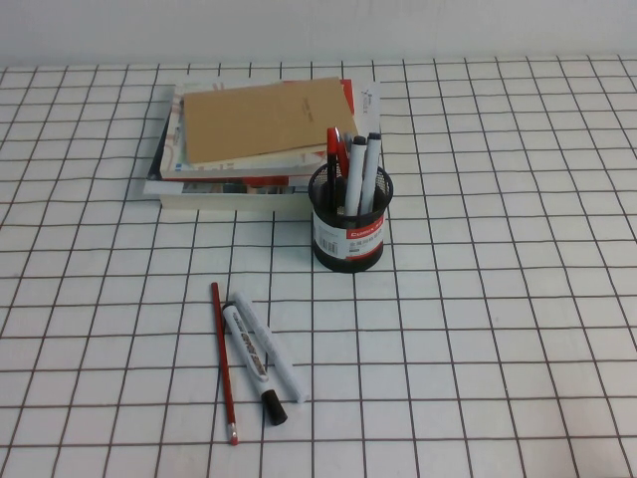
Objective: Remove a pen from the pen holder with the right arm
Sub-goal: 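Take a marker out of the pen holder and lay it on the table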
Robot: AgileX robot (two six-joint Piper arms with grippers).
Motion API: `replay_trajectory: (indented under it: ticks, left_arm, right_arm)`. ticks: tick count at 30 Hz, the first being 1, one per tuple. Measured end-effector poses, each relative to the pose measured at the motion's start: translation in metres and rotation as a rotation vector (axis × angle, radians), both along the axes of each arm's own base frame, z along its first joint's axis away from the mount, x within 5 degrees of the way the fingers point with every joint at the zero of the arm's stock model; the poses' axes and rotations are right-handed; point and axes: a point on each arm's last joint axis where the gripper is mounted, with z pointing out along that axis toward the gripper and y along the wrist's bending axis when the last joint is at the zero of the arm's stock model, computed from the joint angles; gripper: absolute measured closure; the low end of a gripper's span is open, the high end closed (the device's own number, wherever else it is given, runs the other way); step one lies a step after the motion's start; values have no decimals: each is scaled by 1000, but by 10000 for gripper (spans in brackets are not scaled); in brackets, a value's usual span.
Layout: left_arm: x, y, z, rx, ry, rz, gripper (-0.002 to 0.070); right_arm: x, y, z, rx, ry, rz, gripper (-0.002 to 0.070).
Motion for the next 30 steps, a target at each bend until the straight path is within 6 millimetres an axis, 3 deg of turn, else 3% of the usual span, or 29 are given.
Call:
replay_trajectory:
  ticks: [15, 30]
  left_arm:
    - [0, 0, 0, 0, 0, 0, 680]
    - [0, 0, 0, 0, 0, 0, 679]
  right_arm:
    - [-4, 6, -17, -38, 188, 69, 692]
    - [-4, 6, -18, -30, 197, 74, 692]
